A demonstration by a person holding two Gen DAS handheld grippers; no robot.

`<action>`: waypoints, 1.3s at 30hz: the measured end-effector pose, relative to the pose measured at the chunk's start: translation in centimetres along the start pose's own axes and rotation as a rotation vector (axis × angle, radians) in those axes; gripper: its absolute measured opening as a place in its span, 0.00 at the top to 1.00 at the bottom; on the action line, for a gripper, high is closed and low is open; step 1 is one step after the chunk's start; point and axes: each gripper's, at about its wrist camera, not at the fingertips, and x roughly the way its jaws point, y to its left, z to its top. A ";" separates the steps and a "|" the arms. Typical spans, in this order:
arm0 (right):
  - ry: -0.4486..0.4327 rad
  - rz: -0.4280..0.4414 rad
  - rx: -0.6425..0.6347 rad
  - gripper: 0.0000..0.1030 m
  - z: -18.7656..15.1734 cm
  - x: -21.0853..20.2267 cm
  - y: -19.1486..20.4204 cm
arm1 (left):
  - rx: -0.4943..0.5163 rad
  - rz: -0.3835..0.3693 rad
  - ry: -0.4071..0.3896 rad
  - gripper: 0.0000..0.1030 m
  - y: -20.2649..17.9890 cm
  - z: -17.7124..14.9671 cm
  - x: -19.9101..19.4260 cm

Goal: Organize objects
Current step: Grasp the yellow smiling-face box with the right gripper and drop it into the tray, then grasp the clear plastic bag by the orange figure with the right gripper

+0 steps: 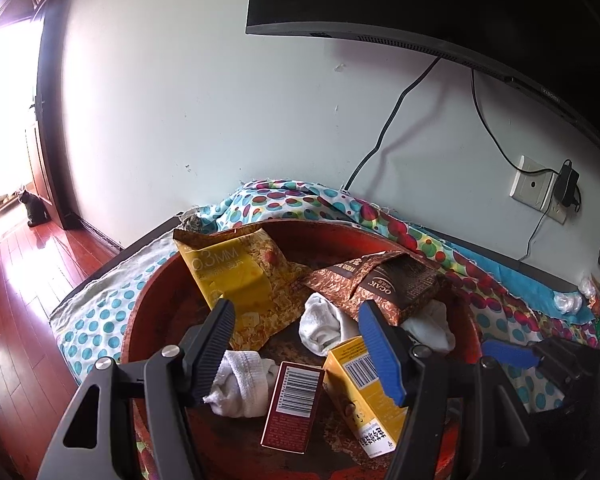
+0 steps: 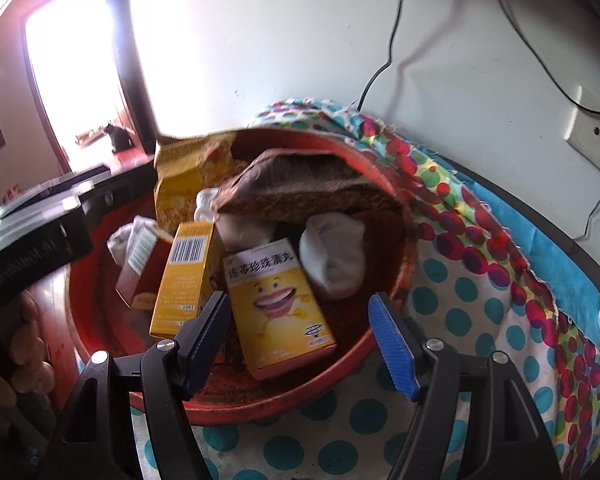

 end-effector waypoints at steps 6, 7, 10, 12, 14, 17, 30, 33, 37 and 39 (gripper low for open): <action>-0.068 -0.076 0.037 0.33 0.4 -3.1 -3.8 | 0.046 0.005 -0.017 0.36 -1.1 -0.2 -0.3; -0.072 -0.090 0.042 0.33 0.3 -3.4 -4.4 | 0.058 0.003 -0.026 0.36 -1.3 -0.3 -0.5; -0.089 -0.157 0.085 0.33 -0.5 -4.8 -7.6 | 0.081 -0.019 -0.045 0.36 -2.1 -0.3 -1.0; -0.090 -0.209 0.117 0.33 -1.2 -5.5 -10.1 | 0.092 -0.040 -0.045 0.36 -2.6 -0.4 -1.0; -0.093 -0.251 0.152 0.33 -2.0 -6.4 -12.6 | 0.111 -0.053 -0.045 0.36 -3.1 -0.4 -1.1; -0.099 -0.318 0.202 0.33 -3.2 -7.6 -16.3 | 0.153 -0.063 -0.045 0.36 -4.3 -0.6 -1.3; -0.052 -0.596 0.389 0.33 -6.8 -11.0 -33.1 | 0.334 -0.313 -0.029 0.36 -16.2 0.2 -2.0; -0.027 -0.640 0.401 0.34 -6.9 -11.1 -36.3 | 0.352 -0.388 -0.013 0.36 -20.1 0.5 -0.9; 0.006 -0.678 0.423 0.34 -6.9 -10.6 -40.6 | 0.399 -0.446 0.047 0.36 -25.8 0.4 1.8; 0.029 -0.697 0.422 0.35 -6.9 -10.1 -42.4 | 0.425 -0.454 0.050 0.36 -27.9 0.1 2.6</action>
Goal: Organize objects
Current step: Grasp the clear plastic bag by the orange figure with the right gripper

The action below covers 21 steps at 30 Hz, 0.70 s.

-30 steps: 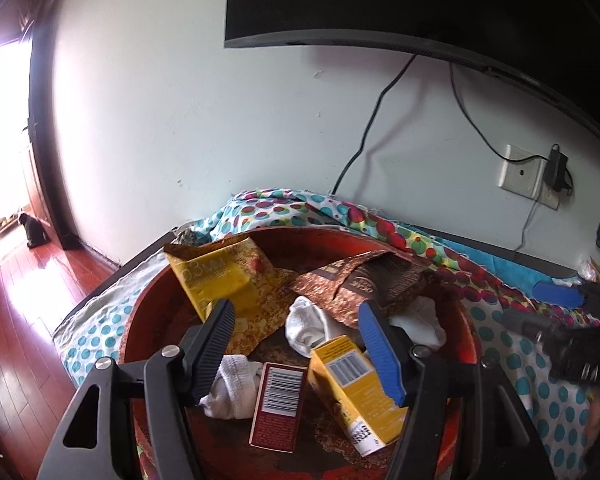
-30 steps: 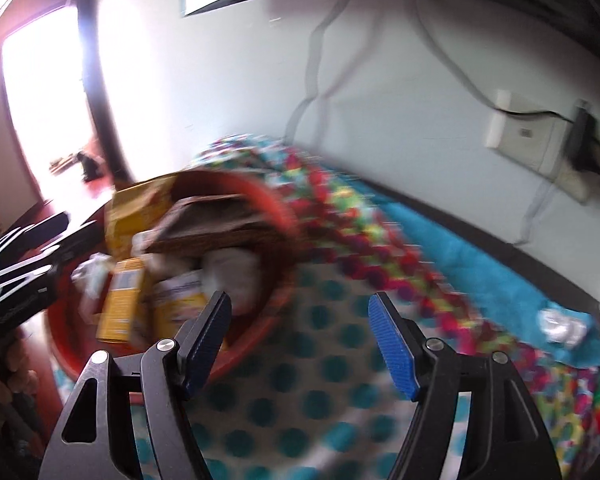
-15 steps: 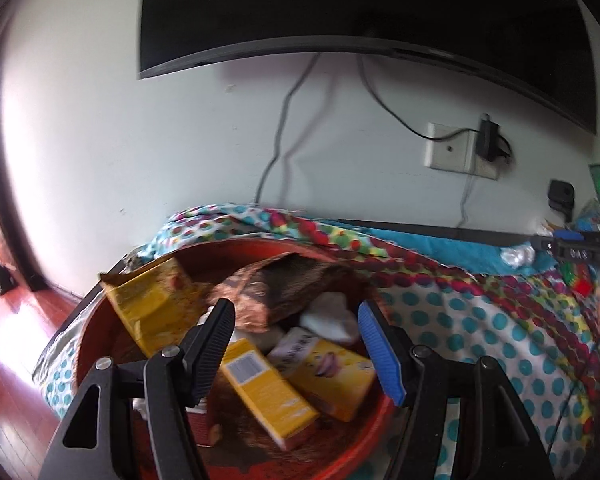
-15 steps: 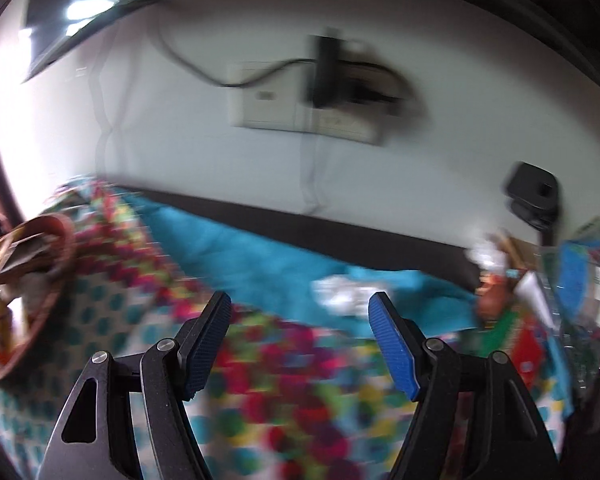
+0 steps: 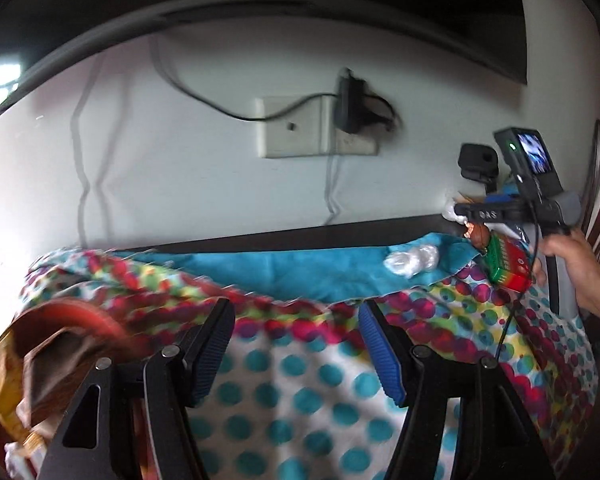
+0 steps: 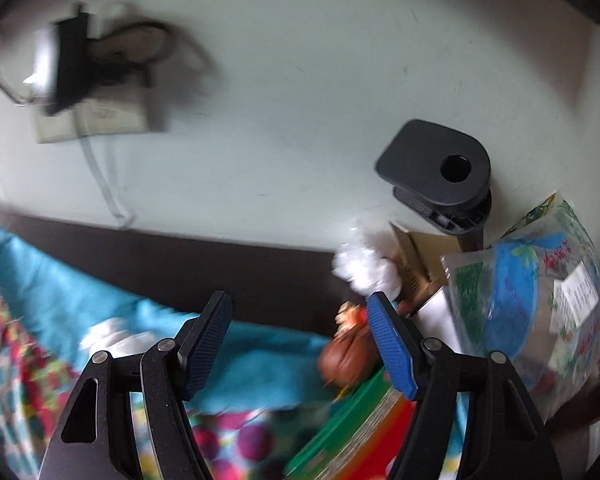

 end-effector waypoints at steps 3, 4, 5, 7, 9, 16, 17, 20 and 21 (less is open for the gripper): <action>0.033 -0.048 -0.040 0.39 1.1 2.7 -0.8 | 0.046 -0.005 0.012 0.36 -2.3 0.7 2.4; 0.038 -0.061 -0.048 0.39 1.3 3.4 -1.1 | 0.053 -0.018 0.017 0.36 -2.9 1.0 3.2; 0.047 -0.068 -0.051 0.39 1.5 4.0 -1.3 | 0.056 -0.027 0.022 0.36 -3.0 1.1 3.9; 0.068 -0.086 -0.056 0.39 1.8 5.3 -1.8 | 0.058 -0.035 0.046 0.36 -3.8 1.5 5.4; 0.085 -0.098 -0.061 0.40 2.0 6.3 -2.1 | 0.059 -0.049 0.062 0.36 -4.3 1.9 6.8; 0.142 -0.104 -0.084 0.42 2.9 8.8 -2.5 | 0.073 -0.085 0.097 0.36 -6.3 3.6 11.0; 0.149 -0.109 -0.092 0.42 3.1 9.0 -2.3 | 0.079 -0.088 0.100 0.36 -6.7 3.9 11.6; 0.179 -0.117 -0.137 0.45 3.1 9.7 -1.7 | 0.115 -0.088 0.104 0.36 -8.0 4.5 12.9; 0.186 -0.123 -0.159 0.55 3.1 9.9 -1.3 | 0.127 -0.088 0.103 0.36 -8.3 4.6 13.2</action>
